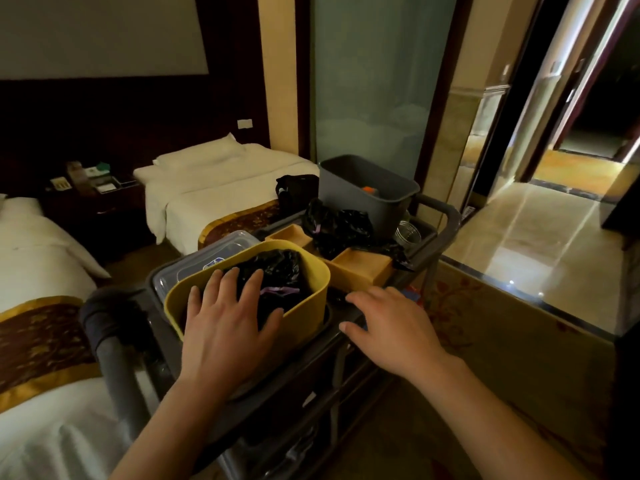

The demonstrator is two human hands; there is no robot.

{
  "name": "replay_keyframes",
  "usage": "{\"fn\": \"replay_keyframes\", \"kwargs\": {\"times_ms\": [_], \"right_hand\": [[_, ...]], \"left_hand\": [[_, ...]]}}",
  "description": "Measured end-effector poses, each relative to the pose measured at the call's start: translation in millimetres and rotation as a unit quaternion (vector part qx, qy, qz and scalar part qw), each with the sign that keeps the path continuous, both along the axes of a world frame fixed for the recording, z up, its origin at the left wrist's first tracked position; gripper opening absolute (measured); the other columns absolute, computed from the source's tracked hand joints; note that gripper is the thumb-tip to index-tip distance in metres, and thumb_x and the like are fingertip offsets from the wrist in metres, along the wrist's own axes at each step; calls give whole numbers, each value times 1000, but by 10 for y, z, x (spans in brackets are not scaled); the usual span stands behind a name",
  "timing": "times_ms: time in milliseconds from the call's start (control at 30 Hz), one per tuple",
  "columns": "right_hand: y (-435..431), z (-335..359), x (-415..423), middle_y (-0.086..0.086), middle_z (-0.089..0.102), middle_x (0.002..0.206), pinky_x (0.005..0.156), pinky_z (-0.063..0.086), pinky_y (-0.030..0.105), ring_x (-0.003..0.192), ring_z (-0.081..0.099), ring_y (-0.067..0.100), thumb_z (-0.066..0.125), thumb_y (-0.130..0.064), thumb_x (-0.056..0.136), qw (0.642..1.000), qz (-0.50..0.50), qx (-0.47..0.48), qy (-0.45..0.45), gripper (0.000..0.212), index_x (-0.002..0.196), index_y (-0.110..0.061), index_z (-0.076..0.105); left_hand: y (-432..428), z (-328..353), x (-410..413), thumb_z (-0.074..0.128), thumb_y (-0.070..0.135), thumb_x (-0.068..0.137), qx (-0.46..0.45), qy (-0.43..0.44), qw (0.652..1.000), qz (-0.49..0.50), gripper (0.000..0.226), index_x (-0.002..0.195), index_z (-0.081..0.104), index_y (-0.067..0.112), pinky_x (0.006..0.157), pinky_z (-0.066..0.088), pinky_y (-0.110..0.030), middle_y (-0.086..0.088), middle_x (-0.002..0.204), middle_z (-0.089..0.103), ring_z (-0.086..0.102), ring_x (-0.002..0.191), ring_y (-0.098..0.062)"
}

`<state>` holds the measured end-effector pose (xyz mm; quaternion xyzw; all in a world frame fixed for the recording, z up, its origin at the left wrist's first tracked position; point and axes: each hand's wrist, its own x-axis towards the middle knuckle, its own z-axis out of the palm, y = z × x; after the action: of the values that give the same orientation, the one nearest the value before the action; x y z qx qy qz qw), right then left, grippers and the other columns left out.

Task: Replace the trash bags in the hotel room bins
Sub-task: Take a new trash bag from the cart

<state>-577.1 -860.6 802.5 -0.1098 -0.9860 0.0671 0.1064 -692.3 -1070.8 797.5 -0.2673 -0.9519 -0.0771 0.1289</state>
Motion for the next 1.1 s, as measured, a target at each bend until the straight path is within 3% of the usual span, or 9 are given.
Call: {"fn": "replay_keyframes", "kwargs": {"times_ms": [200, 433, 700, 867, 1000, 1100], "right_hand": [[518, -4, -603, -10, 59, 122, 86, 52, 35, 118, 52, 17, 49, -58, 93, 1000, 17, -1, -3, 49, 134, -32, 53], [1015, 40, -1283, -9, 56, 128, 87, 51, 36, 119, 51, 18, 50, -56, 93, 999, 33, -17, -23, 50, 137, -33, 49], [1477, -234, -2130, -4, 49, 138, 88, 51, 34, 123, 50, 20, 57, -49, 93, 996, 81, -30, -21, 57, 144, -29, 39], [1622, -451, -2606, 2, 39, 149, 92, 50, 33, 131, 45, 23, 58, -50, 92, 990, 135, -12, -26, 72, 151, -24, 26], [1763, -548, -2859, 4, 49, 141, 85, 52, 34, 124, 51, 25, 59, -51, 91, 978, 203, 29, -27, 72, 150, -22, 28], [1846, -560, -2961, 1, 59, 127, 80, 52, 34, 116, 55, 24, 62, -45, 92, 969, 242, 29, -28, 59, 142, -24, 40]], "left_hand": [[414, -54, -395, 9, 78, 81, -5, -30, 999, 46, 85, 151, 24, 33, 117, 19, -60, -9, 156, 31, 23, 146, -33], [682, -90, -699, 10, 78, 81, -16, -76, 994, 78, 84, 150, 27, 34, 116, 22, -59, -6, 155, 35, 25, 146, -32], [840, -344, -614, -8, 81, 68, -20, -133, 972, 194, 94, 153, 2, 42, 121, 4, -56, -1, 165, 3, -5, 151, -28], [908, -388, -533, 1, 82, 73, 6, -106, 947, 303, 90, 152, 15, 41, 121, 7, -56, -1, 164, 14, 3, 151, -26], [908, -432, -535, 4, 84, 74, 26, -103, 925, 364, 89, 152, 14, 42, 121, 6, -55, -1, 163, 13, 1, 151, -25], [907, -443, -537, 7, 84, 75, 24, -100, 914, 393, 87, 152, 15, 42, 121, 3, -56, -2, 164, 12, -1, 151, -25]]}}
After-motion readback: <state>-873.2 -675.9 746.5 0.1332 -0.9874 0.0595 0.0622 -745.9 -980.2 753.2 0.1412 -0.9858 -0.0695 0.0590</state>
